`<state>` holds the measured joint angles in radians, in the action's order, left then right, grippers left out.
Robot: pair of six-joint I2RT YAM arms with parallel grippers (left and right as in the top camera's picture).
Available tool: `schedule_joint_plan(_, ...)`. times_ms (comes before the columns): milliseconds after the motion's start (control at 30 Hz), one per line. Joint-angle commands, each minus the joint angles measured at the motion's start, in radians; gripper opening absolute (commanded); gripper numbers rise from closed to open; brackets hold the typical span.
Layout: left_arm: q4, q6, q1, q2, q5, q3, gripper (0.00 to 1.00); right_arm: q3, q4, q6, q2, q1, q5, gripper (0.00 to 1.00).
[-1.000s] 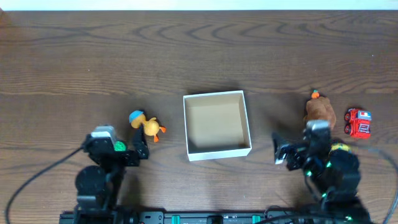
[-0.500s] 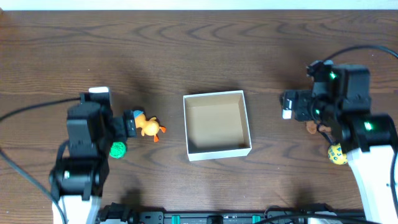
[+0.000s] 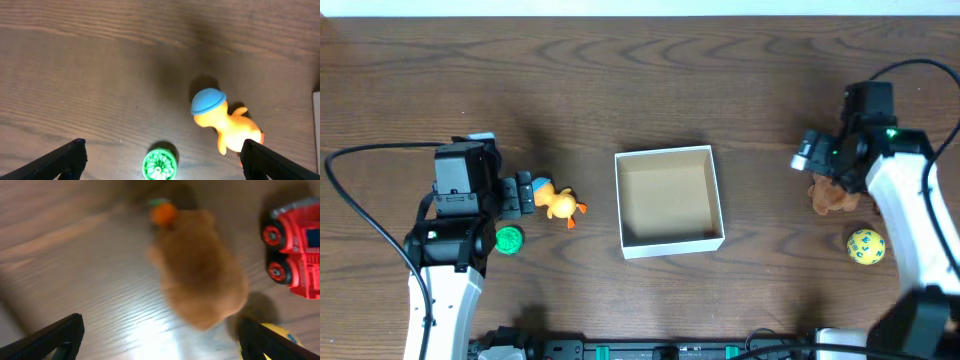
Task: Pack container
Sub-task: 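Move the right gripper down onto the brown plush bear and grasp it, then carry the bear with the right gripper into the white box and release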
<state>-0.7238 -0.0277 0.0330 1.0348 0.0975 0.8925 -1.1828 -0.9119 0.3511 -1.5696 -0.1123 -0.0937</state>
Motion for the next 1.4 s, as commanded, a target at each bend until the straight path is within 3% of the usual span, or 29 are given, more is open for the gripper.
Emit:
schedule_joint_plan(0, -0.016, -0.013, 0.006, 0.006, 0.016, 0.020, 0.98, -0.019, 0.022, -0.077, -0.067, -0.044, -0.003, 0.99)
schedule_joint_plan(333, -0.016, -0.013, 0.006, 0.005, 0.016, 0.020, 0.98, -0.019, 0.110, -0.113, -0.275, -0.061, -0.045, 0.99)
schedule_joint_plan(367, -0.016, -0.013, 0.006, 0.005, 0.016, 0.020, 0.98, -0.019, 0.117, -0.113, -0.300, -0.061, -0.045, 0.95)
schedule_joint_plan(567, -0.016, -0.013, 0.006, 0.005, 0.016, 0.020, 0.98, -0.020, 0.133, -0.093, -0.338, -0.056, -0.028, 0.57)
schedule_joint_plan(700, -0.016, -0.013, 0.006, 0.005, 0.016, 0.020, 0.98, -0.020, 0.129, -0.069, -0.336, -0.054, -0.027, 0.05)
schedule_joint_plan(733, -0.016, -0.013, 0.006, 0.005, 0.016, 0.020, 0.98, -0.020, 0.126, -0.067, -0.331, -0.052, -0.024, 0.02)
schedule_joint_plan(1033, -0.017, -0.013, 0.006, 0.005, 0.016, 0.020, 0.98, -0.120, 0.050, -0.068, -0.058, 0.118, 0.067, 0.01)
schedule_joint_plan(1167, -0.016, -0.013, 0.006, 0.005, 0.016, 0.020, 0.98, -0.190, 0.080, -0.050, 0.093, 0.316, 0.164, 0.01)
schedule_joint_plan(1367, -0.016, -0.013, 0.006, 0.005, 0.016, 0.020, 0.98, -0.195, 0.176, 0.062, 0.140, 0.636, 0.069, 0.02)
